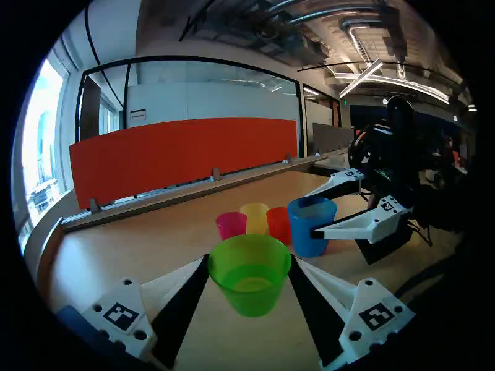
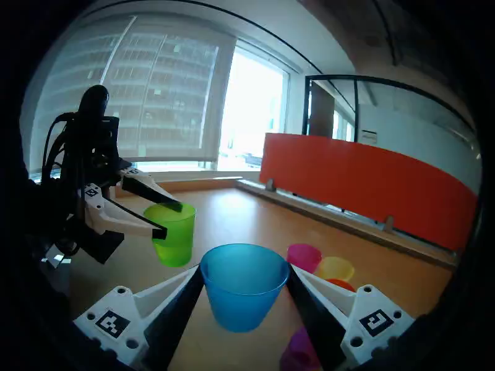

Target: Pour water

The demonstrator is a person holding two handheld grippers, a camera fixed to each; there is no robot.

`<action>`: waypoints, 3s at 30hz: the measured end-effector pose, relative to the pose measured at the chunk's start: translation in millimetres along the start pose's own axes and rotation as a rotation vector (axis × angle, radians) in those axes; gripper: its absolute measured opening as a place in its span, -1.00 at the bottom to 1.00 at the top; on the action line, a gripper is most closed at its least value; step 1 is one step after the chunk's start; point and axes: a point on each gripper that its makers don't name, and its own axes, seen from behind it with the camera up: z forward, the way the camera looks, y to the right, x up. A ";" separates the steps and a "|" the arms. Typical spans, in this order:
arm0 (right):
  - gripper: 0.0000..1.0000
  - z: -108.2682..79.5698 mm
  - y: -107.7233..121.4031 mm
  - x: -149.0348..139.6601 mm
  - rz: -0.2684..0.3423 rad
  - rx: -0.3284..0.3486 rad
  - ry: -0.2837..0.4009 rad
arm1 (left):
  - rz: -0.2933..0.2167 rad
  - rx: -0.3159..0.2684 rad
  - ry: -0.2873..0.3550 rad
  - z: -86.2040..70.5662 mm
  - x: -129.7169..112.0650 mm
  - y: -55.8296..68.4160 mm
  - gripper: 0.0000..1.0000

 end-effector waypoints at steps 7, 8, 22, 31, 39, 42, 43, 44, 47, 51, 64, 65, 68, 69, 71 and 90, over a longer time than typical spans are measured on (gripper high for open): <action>0.89 5.5 -7.7 -3.4 -0.004 0.022 -0.009 | 0.032 -0.003 -0.008 1.5 0.9 -1.1 0.76; 0.89 6.2 -8.7 -3.8 -0.004 0.024 -0.010 | 0.031 -0.005 -0.009 2.1 0.7 -0.9 0.76; 0.89 9.8 -19.1 -7.3 -0.008 0.056 -0.018 | 0.104 -0.011 -0.012 4.2 9.0 0.0 0.76; 0.89 10.2 -25.0 -7.1 -0.018 0.075 -0.022 | 0.182 -0.001 -0.015 8.4 14.5 0.8 0.76; 0.89 11.0 -32.2 -5.9 -0.024 0.094 -0.025 | 0.273 0.014 -0.001 9.5 27.7 -1.9 0.76; 0.89 10.9 -34.5 -5.8 -0.025 0.101 -0.025 | 0.304 0.017 0.000 9.8 30.1 -2.4 0.76; 0.89 10.9 -35.1 -5.9 -0.025 0.102 -0.025 | 0.310 0.018 0.001 9.7 30.8 -2.3 0.76; 0.89 10.8 -35.7 -5.9 -0.025 0.104 -0.025 | 0.315 0.019 0.001 9.6 31.5 -2.2 0.76; 0.89 11.1 -38.0 -7.7 -0.024 0.111 -0.028 | 0.331 0.018 0.005 9.1 33.4 -1.1 0.76; 0.89 11.5 -41.8 -9.7 -0.026 0.122 -0.034 | 0.361 0.021 0.008 8.3 35.4 -0.5 0.76; 0.89 12.9 -52.7 -10.4 -0.025 0.147 -0.036 | 0.472 0.026 0.018 9.8 45.0 3.4 0.76; 0.89 13.0 -53.2 -10.4 -0.025 0.149 -0.036 | 0.478 0.026 0.018 10.1 46.0 3.8 0.76; 0.89 13.4 -54.5 -10.1 -0.024 0.152 -0.035 | 0.501 0.028 0.020 10.3 49.4 5.0 0.76; 0.89 13.6 -54.8 -10.0 -0.024 0.152 -0.034 | 0.509 0.029 0.021 10.3 50.4 5.4 0.76; 0.89 14.0 -55.7 -9.6 -0.022 0.154 -0.033 | 0.527 0.030 0.020 10.7 51.5 6.9 0.76; 0.89 14.6 -59.8 -7.5 -0.015 0.162 -0.022 | 0.667 0.038 0.021 14.4 59.5 19.4 0.76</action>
